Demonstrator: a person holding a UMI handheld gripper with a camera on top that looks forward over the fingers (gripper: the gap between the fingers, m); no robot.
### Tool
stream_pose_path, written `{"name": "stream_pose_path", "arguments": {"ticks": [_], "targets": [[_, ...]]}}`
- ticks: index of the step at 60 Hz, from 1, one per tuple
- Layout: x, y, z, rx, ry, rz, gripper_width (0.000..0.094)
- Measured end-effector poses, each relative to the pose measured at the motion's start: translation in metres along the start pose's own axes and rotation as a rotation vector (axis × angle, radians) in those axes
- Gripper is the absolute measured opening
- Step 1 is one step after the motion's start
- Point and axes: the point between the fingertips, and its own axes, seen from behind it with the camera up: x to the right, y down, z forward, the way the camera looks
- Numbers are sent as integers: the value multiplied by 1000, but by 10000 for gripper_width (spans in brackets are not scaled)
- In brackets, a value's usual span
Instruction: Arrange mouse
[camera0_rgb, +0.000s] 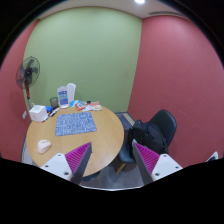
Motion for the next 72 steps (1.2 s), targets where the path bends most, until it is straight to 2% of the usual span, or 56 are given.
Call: {"name": "stream_pose_path", "arguments": {"ticks": [8,17,28,35,52,72], "targets": [[-13,19,8,-39,-12,-22,839],[-51,65,15,-95,-44,-39,835],[-134,133,19,-158,-148,-61,846],[-206,156,24,-172,-231,-67,848],[-368,145,84,-132,-359,-56,839],[-430,126,171,-150,-336,-29,836]]}}
